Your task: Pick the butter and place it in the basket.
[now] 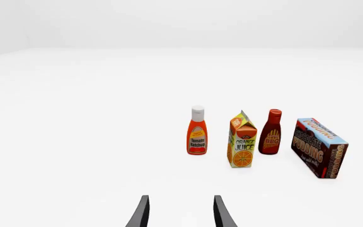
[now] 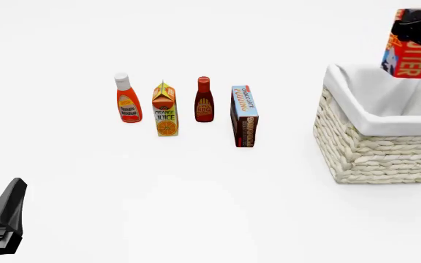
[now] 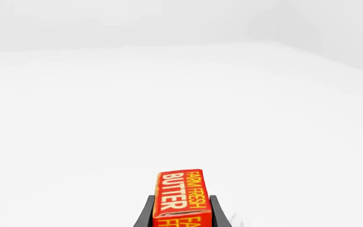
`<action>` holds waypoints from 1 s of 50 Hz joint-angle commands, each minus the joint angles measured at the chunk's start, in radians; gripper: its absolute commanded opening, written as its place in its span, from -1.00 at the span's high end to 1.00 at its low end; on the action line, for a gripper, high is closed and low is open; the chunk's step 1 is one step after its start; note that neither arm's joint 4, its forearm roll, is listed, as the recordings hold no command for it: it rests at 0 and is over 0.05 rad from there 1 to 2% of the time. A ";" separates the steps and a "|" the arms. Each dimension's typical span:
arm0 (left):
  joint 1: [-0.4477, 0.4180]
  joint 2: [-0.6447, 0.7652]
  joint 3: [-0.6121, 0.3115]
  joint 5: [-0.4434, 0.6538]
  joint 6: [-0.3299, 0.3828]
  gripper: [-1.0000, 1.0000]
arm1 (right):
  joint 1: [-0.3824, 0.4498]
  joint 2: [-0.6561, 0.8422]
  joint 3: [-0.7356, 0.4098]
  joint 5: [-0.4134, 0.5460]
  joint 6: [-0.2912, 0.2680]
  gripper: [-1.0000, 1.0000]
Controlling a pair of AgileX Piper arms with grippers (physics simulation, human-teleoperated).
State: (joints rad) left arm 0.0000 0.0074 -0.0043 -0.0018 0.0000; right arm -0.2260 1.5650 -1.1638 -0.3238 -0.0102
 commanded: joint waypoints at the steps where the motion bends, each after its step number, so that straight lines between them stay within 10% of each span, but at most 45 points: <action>1: 0.000 0.000 0.000 0.000 0.000 -1.00 | -0.010 -0.034 0.022 -0.031 0.007 1.00; 50: 0.000 0.000 0.000 0.000 0.000 -1.00 | 0.003 -0.042 0.118 -0.084 -0.002 1.00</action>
State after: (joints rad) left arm 0.0000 0.0075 -0.0043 -0.0019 0.0000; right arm -0.2219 1.5269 -1.0399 -0.3937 -0.0257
